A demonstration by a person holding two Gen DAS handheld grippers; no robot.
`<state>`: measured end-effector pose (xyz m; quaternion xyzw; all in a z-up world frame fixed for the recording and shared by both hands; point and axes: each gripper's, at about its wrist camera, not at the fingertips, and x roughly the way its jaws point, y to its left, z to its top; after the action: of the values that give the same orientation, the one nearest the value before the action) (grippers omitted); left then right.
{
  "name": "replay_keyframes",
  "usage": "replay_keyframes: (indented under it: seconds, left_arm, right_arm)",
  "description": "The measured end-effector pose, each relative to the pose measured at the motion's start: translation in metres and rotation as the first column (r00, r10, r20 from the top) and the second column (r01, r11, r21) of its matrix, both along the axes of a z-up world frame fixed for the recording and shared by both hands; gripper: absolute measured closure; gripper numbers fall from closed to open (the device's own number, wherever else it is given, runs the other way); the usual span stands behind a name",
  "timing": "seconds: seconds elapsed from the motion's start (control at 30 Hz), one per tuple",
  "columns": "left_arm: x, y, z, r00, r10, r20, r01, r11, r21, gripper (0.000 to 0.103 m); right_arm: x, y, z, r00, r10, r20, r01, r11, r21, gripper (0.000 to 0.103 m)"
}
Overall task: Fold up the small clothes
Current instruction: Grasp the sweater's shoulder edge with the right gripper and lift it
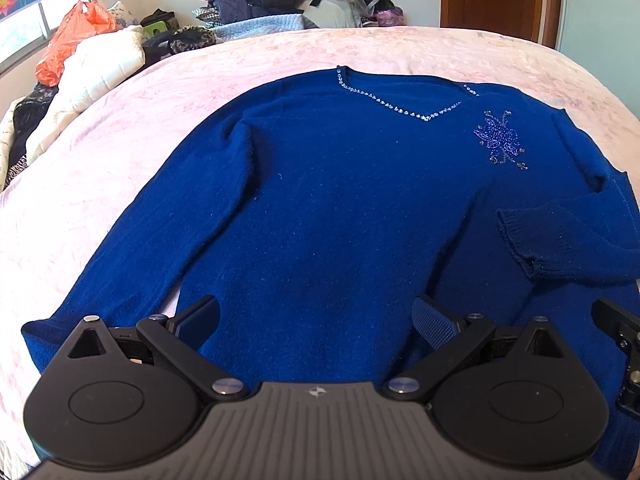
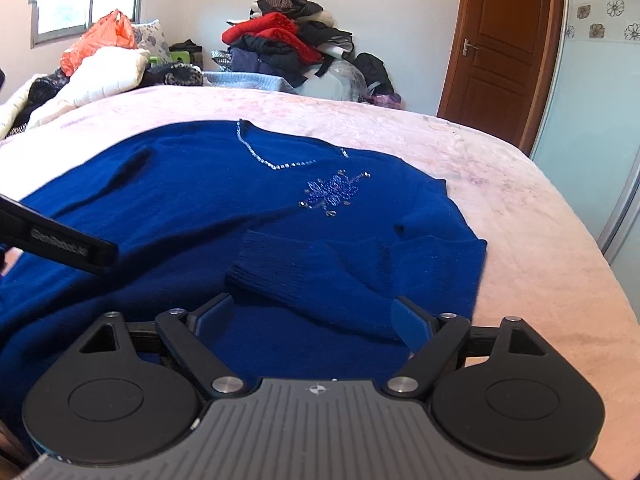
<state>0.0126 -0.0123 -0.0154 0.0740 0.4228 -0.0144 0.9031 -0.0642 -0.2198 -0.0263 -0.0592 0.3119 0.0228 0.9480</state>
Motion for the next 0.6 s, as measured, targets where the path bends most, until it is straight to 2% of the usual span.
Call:
replay_keyframes:
  seconds: [0.13,0.27,0.33,0.4,0.43,0.47,0.53,0.57,0.6]
  left_arm:
    - [0.003,0.000,-0.002,1.000,0.005,-0.013,-0.005,1.000,-0.002,0.000]
    - [0.005,0.000,-0.004,1.000,0.003,-0.020,-0.003,1.000,0.004,0.000]
    - [0.005,-0.001,-0.004,1.000,0.000,-0.020,0.000,1.000,0.006,0.000]
    - [0.006,-0.002,-0.005,1.000,-0.002,-0.023,0.002,1.000,0.008,0.000]
    - [0.006,-0.002,-0.005,1.000,-0.004,-0.025,0.004,1.000,0.008,0.000]
    - [0.007,-0.003,-0.004,1.000,-0.006,-0.026,0.006,1.000,0.007,0.000]
    - [0.008,-0.003,-0.004,1.000,-0.010,-0.028,0.010,1.000,0.005,0.000]
    - [0.008,-0.004,-0.004,1.000,-0.012,-0.027,0.012,1.000,0.005,0.000]
    - [0.008,-0.004,-0.003,1.000,-0.013,-0.026,0.013,1.000,0.007,0.000]
  right_arm:
    - [0.010,0.012,-0.013,0.995,0.095,-0.006,-0.096,0.991,-0.098,0.033]
    - [0.025,0.029,-0.027,0.986,0.168,-0.006,-0.164,0.956,-0.243,0.042]
    - [0.034,0.033,-0.033,0.981,0.192,-0.014,-0.188,0.944,-0.272,0.049]
    - [0.042,0.031,-0.035,0.978,0.209,-0.011,-0.204,0.943,-0.262,0.055]
    - [0.045,0.030,-0.034,0.976,0.216,-0.005,-0.210,0.946,-0.246,0.064]
    - [0.046,0.028,-0.033,0.977,0.214,0.002,-0.208,0.951,-0.227,0.079]
    - [0.046,0.020,-0.028,0.981,0.191,0.026,-0.184,0.967,-0.178,0.094]
    - [0.045,0.014,-0.024,0.983,0.181,0.039,-0.174,0.975,-0.141,0.099]
    - [0.044,0.007,-0.021,0.985,0.168,0.051,-0.162,0.982,-0.097,0.099]
